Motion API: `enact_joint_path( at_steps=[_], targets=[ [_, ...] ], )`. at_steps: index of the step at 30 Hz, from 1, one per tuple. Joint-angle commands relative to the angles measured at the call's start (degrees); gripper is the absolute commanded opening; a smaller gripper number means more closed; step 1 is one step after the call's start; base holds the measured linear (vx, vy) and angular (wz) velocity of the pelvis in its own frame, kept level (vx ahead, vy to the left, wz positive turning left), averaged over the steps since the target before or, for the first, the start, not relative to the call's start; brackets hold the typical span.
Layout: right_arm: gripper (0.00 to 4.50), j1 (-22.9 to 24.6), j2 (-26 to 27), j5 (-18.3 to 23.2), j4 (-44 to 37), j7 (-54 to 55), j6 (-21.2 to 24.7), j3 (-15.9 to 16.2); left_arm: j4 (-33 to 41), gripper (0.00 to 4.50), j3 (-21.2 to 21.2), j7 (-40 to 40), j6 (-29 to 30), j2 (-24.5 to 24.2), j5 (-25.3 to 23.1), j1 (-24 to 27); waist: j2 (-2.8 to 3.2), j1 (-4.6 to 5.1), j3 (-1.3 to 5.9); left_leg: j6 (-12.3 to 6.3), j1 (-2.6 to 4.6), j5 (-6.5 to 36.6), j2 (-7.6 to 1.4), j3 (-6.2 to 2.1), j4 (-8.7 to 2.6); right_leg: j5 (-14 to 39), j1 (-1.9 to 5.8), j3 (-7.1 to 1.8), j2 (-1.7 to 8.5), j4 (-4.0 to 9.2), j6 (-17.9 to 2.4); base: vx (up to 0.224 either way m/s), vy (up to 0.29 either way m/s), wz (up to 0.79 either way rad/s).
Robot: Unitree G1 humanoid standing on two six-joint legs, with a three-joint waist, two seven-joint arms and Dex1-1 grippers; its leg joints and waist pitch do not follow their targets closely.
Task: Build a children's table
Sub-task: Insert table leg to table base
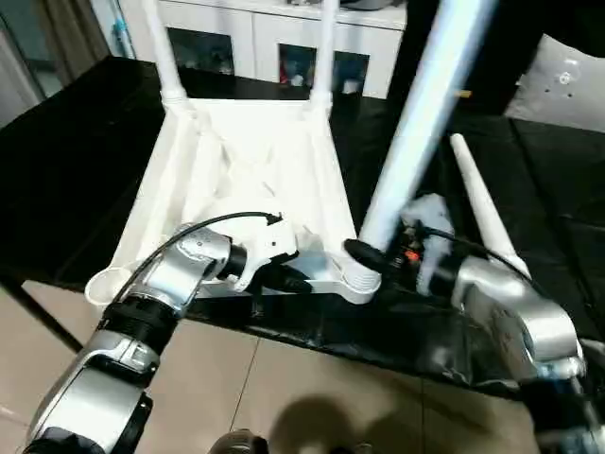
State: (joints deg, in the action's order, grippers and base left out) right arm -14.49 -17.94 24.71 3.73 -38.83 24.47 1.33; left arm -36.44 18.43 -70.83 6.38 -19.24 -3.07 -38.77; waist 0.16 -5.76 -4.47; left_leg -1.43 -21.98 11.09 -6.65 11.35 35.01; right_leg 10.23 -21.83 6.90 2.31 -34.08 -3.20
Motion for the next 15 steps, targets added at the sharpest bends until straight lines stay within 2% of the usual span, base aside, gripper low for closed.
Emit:
enact_joint_path(
  at_steps=[1, 2, 3, 4, 5, 7, 11, 12, 13, 15],
  targets=[
    [1.91, 2.92, 0.14, -0.78, 3.42, 2.48, 0.24, -1.28, 1.14, 0.0, -4.63, 1.79, 0.35, 0.4, 4.19, -2.04, 0.34, -0.45, 4.2, -0.05, 1.66, 11.66, -9.06, -4.54, -4.48, 12.54, 2.66, -5.67, 10.68, 4.63, -9.15, 0.0, 0.0, 0.0],
    [1.91, 3.83, 0.91, -0.3, 2.81, 2.57, -0.7, -1.84, 0.94, 0.0, -5.02, 2.15, 0.63, 0.71, 4.56, -2.24, 0.23, -0.35, 4.19, 0.13, 1.68, 12.06, -8.98, -4.5, -4.47, 12.72, 2.66, -5.67, 10.68, 4.62, -9.29, 0.0, 0.0, 0.0],
    [1.91, 4.63, 1.8, 0.14, 2.26, 2.98, -1.57, -2.47, 0.7, 0.0, -5.34, 2.54, 0.81, 1.0, 4.83, -2.46, 0.43, -0.41, 4.12, 0.28, 1.62, 12.15, -8.89, -4.55, -4.48, 12.93, 2.66, -5.63, 10.71, 4.59, -9.36, 0.0, 0.0, 0.0],
    [1.91, 5.07, 2.33, 0.39, 1.97, 3.24, -2.05, -2.84, 0.56, 0.0, -5.52, 2.77, 0.89, 1.16, 4.96, -2.59, 0.38, -0.42, 4.06, 0.32, 1.74, 12.78, -8.89, -4.47, -4.46, 13.86, 2.53, -5.75, 10.86, 4.92, -9.2, 0.0, 0.0, 0.0],
    [1.91, 5.64, 2.95, 0.43, 1.8, 3.6, -3.01, -3.15, 0.45, 0.0, -5.59, 2.93, 0.97, 1.29, 5.02, -2.69, 0.33, -0.49, 4.04, 0.3, 1.65, 12.76, -8.84, -4.58, -4.48, 14.71, 2.72, -5.7, 10.91, 4.95, -9.06, 0.0, 0.0, 0.0],
    [1.9, 6.47, 3.47, -0.47, 1.82, 4.13, -4.84, -2.93, 0.44, 0.0, -5.45, 2.94, 0.97, 1.34, 4.9, -2.73, 0.39, -0.43, 3.94, 0.17, 1.61, 12.99, -8.86, -4.56, -4.56, 15.32, 2.55, -5.68, 10.77, 5.04, -8.72, 0.0, 0.0, 0.0],
    [1.9, 6.67, 1.16, -7.58, 3.47, 5.15, -9.12, 1.03, 0.92, 0.0, -4.29, 1.89, 0.65, 0.85, 3.91, -2.52, 0.47, -0.29, 3.92, 0.03, 1.57, 12.63, -8.74, -4.53, -4.61, 15.91, 2.55, -5.65, 10.64, 5.07, -8.13, 0.0, 0.0, 0.0],
    [1.9, 6.67, 1.16, -7.58, 3.47, 5.15, -9.12, 1.03, 0.92, 0.0, -4.29, 1.89, 0.65, 0.85, 3.91, -2.52, 0.51, -0.31, 3.9, 0.07, 1.6, 12.71, -8.76, -4.55, -4.6, 15.92, 2.45, -5.65, 10.61, 4.99, -8.16, 0.0, 0.0, 0.0],
    [1.9, 5.84, -0.63, -10.46, 4.64, 4.49, -10.01, 2.97, 1.04, 0.0, -3.32, 1.25, -0.11, 0.28, 2.78, -2.53, 0.5, -0.22, 3.79, -0.08, 1.57, 13.08, -8.72, -4.55, -4.62, 16.42, 2.5, -5.71, 10.66, 5.12, -8.07, 0.0, 0.0, 0.0],
    [1.9, 4.69, -2.05, -11.99, 5.6, 3.0, -10.59, 4.43, 0.88, 0.0, -2.52, 0.72, -1.03, -0.19, 1.81, -2.68, 0.48, 0.04, 3.65, -0.27, 1.56, 13.4, -8.6, -4.52, -4.62, 17.4, 2.52, -5.68, 10.52, 5.24, -7.87, 0.0, 0.0, 0.0]
  ],
)
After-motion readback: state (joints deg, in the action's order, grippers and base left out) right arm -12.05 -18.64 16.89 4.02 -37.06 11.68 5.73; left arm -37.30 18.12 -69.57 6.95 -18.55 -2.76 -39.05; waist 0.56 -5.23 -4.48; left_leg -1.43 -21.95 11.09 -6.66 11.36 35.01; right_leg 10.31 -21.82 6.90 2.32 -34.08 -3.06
